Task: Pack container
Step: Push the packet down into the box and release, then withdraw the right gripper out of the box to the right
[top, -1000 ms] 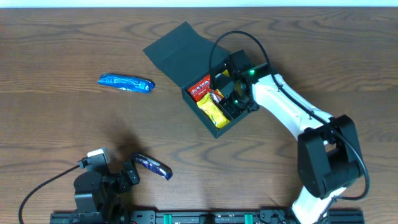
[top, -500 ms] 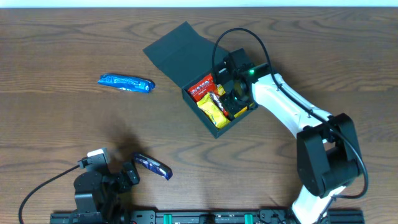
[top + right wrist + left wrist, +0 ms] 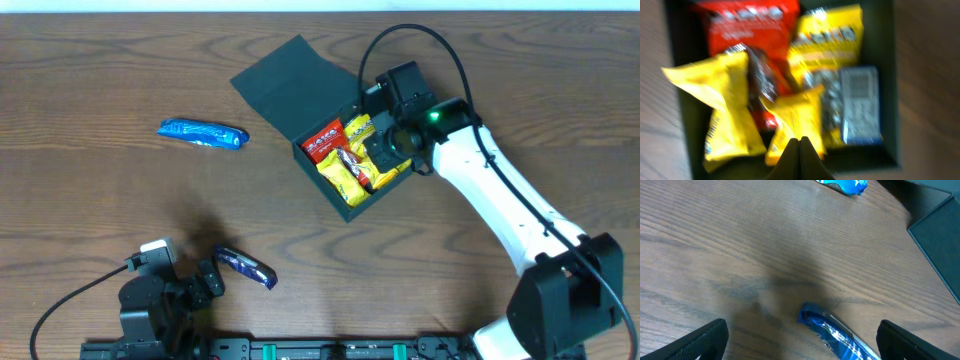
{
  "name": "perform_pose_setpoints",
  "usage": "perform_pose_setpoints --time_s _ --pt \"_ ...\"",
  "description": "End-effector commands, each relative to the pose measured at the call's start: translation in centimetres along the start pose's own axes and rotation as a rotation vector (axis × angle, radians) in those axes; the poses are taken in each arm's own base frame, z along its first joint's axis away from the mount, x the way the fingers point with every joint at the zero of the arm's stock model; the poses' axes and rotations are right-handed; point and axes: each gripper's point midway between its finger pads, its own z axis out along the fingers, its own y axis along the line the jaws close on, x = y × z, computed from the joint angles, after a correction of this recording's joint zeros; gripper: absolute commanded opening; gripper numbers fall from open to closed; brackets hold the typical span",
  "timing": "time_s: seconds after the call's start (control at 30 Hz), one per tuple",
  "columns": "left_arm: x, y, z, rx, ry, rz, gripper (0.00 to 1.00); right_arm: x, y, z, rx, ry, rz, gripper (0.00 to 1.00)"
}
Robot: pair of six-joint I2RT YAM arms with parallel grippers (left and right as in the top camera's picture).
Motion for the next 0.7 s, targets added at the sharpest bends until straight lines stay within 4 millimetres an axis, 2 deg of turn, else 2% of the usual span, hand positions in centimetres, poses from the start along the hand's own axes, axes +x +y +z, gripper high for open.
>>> perform_pose_setpoints --time_s 0.0,0.1,0.13,0.2,0.3,0.43,0.53,0.6,0.67 --pt "1.9 0.7 0.3 -0.026 0.07 0.002 0.95 0.4 -2.3 -0.3 0.113 0.015 0.089 0.01" --pt "1.9 0.7 0.3 -0.026 0.07 0.002 0.95 0.4 -5.5 -1.4 0.299 -0.026 0.308 0.01" --pt "1.9 0.7 0.3 -0.026 0.07 0.002 0.95 0.4 -5.8 -1.7 0.317 -0.038 0.338 0.01" --pt "1.9 0.7 0.3 -0.026 0.07 0.002 0.95 0.3 -5.5 -3.0 0.299 -0.063 0.332 0.01" --pt "1.9 0.7 0.3 -0.026 0.07 0.002 0.96 0.8 -4.7 -4.7 0.24 -0.112 0.223 0.01" --pt "1.9 0.7 0.3 -0.026 0.07 0.002 0.95 2.6 -5.4 -5.9 0.211 -0.201 0.211 0.01" --pt "1.9 0.7 0.3 -0.026 0.07 0.002 0.95 3.7 -4.0 -7.7 0.094 -0.321 0.14 0.01" --pt "1.9 0.7 0.3 -0.026 0.07 0.002 0.95 4.1 -4.5 -9.3 0.092 -0.403 0.144 0.01" --pt "1.9 0.7 0.3 -0.026 0.07 0.002 0.95 5.2 -6.0 -11.2 0.137 -0.492 0.186 0.05"
